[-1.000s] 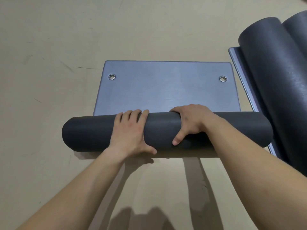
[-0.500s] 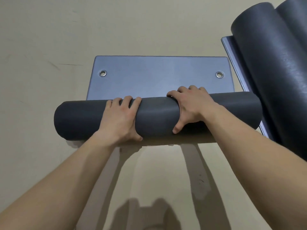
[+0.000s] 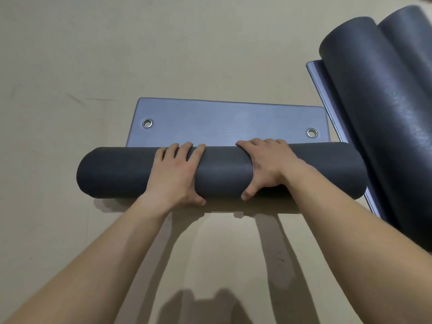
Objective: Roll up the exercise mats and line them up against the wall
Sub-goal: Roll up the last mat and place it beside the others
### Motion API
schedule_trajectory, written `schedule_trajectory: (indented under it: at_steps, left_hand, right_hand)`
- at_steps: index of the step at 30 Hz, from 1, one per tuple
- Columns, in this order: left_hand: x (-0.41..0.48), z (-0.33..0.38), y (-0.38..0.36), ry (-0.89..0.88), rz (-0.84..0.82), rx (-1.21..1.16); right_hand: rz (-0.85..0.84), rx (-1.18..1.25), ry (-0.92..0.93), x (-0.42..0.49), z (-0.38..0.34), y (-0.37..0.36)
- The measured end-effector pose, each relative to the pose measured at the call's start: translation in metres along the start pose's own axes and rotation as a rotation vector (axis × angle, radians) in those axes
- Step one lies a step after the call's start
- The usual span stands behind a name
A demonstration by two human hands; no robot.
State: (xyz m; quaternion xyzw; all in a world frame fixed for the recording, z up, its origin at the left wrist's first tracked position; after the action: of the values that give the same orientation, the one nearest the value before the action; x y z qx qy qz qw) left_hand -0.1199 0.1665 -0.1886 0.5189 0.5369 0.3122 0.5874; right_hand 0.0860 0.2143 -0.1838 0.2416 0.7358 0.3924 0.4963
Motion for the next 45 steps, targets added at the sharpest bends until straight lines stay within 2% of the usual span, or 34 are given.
schedule_trajectory:
  at_steps: [2, 4, 6, 10, 12, 16, 18, 21, 23, 25, 28, 30, 33, 36, 39, 43, 45]
  left_hand:
    - [0.010, -0.005, 0.004, -0.017, 0.009, -0.034]
    - [0.024, -0.011, 0.013, -0.052, -0.039, -0.059]
    - [0.034, -0.016, 0.021, -0.050, -0.120, -0.098]
    - [0.023, -0.013, 0.015, -0.065, -0.456, -0.275]
    - [0.013, -0.011, 0.006, -0.072, -0.517, -0.336]
    - [0.017, -0.012, 0.008, -0.052, -0.570, -0.462]
    - [0.012, -0.012, 0.011, -0.036, -0.499, -0.449]
    - [-0.018, -0.007, 0.016, 0.071, -0.143, -0.192]
    - [-0.025, -0.001, 0.011, 0.045, -0.049, -0.069]
    - [0.000, -0.012, 0.011, 0.008, -0.107, -0.108]
    - [0.038, -0.031, 0.021, -0.032, -0.249, -0.242]
    - [0.041, -0.034, 0.019, -0.027, -0.186, -0.248]
    - [0.017, -0.026, 0.002, 0.061, -0.036, -0.112]
    - [0.021, -0.029, -0.006, 0.066, 0.004, -0.042]
    - [0.046, -0.041, 0.004, 0.012, -0.037, -0.104]
    - [0.059, -0.047, 0.012, -0.016, -0.114, -0.097]
    - [0.053, -0.048, 0.013, -0.030, -0.186, -0.120]
  right_hand:
    - [0.048, -0.047, -0.038, -0.002, -0.006, -0.004]
    - [0.131, -0.121, -0.049, -0.008, -0.012, -0.008]
    - [0.139, -0.121, -0.025, -0.006, -0.014, 0.002]
    - [-0.162, 0.058, 0.011, -0.011, -0.015, 0.012]
    - [-0.209, 0.094, -0.002, -0.023, -0.019, 0.002]
    - [0.119, -0.041, -0.042, -0.053, -0.027, -0.019]
    - [0.161, -0.084, -0.027, -0.057, -0.029, -0.027]
    - [0.115, -0.037, -0.002, -0.037, -0.022, -0.009]
    - [0.058, -0.001, 0.009, -0.022, -0.018, 0.006]
    - [0.100, -0.013, -0.014, -0.013, -0.014, 0.009]
    - [0.201, -0.197, -0.043, -0.021, -0.019, -0.008]
    - [0.235, -0.227, -0.027, -0.016, -0.015, -0.009]
    - [0.155, -0.164, 0.024, 0.012, -0.006, 0.016]
    - [0.068, -0.131, 0.034, 0.032, -0.001, 0.032]
    - [0.076, -0.182, -0.007, 0.032, 0.002, 0.029]
    - [0.144, -0.251, 0.032, 0.032, 0.002, 0.026]
    - [0.091, -0.224, 0.054, 0.031, -0.002, 0.028]
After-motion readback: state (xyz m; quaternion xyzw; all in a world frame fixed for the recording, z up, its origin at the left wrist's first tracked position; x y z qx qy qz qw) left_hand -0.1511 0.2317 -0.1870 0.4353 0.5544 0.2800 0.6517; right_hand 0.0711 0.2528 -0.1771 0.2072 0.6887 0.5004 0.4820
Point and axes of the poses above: each hand's wrist, its own x-axis towards the middle knuckle, its own y-axis out of the back of the hand, z = x × y, the point moved 5 cm from there along x, towards the middle knuckle, and after that the axes turned 5 degrees about x, right-handed, at the moved point
